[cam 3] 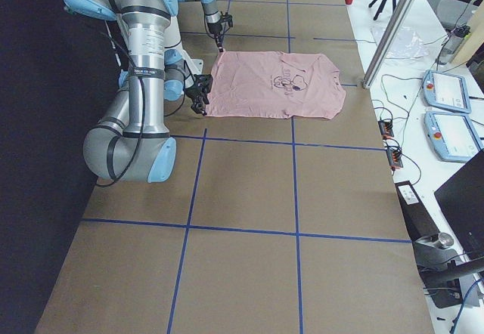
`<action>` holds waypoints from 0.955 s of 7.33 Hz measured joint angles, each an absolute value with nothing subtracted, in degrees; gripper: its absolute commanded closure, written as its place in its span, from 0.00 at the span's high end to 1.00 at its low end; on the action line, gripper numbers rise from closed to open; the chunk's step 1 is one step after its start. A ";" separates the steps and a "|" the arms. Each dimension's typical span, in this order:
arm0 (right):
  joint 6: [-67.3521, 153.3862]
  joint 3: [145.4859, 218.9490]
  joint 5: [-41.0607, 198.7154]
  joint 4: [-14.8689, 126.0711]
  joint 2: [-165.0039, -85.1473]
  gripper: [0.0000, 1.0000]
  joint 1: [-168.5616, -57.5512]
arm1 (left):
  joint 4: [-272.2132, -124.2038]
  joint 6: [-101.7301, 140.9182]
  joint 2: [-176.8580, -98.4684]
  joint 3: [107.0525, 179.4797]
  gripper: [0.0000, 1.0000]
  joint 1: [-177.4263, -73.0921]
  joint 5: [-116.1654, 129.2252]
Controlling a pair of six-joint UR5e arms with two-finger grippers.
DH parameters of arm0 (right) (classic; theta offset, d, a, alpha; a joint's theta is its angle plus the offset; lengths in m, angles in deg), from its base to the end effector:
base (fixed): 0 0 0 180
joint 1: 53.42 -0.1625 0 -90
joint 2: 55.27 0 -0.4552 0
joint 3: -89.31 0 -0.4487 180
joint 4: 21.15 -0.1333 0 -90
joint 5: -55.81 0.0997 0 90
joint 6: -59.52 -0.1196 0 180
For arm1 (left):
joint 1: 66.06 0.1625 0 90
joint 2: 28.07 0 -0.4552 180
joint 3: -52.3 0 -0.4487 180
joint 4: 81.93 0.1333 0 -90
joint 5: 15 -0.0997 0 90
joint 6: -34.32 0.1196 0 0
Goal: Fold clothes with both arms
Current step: 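Grasp the hem corners with both grippers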
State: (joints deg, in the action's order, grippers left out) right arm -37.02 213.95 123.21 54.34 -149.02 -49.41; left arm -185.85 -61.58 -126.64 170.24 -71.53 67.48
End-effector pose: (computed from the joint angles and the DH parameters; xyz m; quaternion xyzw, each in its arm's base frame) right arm -0.5152 -0.1436 0.3929 0.1452 -0.3934 0.0956 0.9028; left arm 0.5665 -0.2039 0.3443 0.0577 0.4253 -0.1172 0.8956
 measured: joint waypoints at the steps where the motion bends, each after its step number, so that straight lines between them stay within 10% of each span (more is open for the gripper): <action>1: -37.88 212.92 122.65 54.40 -148.75 0.57 -48.78 | -185.80 -61.62 -126.66 170.29 0.00 -71.46 66.89; 7: -38.58 210.96 121.88 54.44 -147.54 0.46 -48.33 | -185.67 -61.65 -126.77 170.48 0.00 -71.38 65.68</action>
State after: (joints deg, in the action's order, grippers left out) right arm -38.58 210.96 121.88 54.44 -147.54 -48.33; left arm -185.67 -61.65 -126.77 170.48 -71.38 65.68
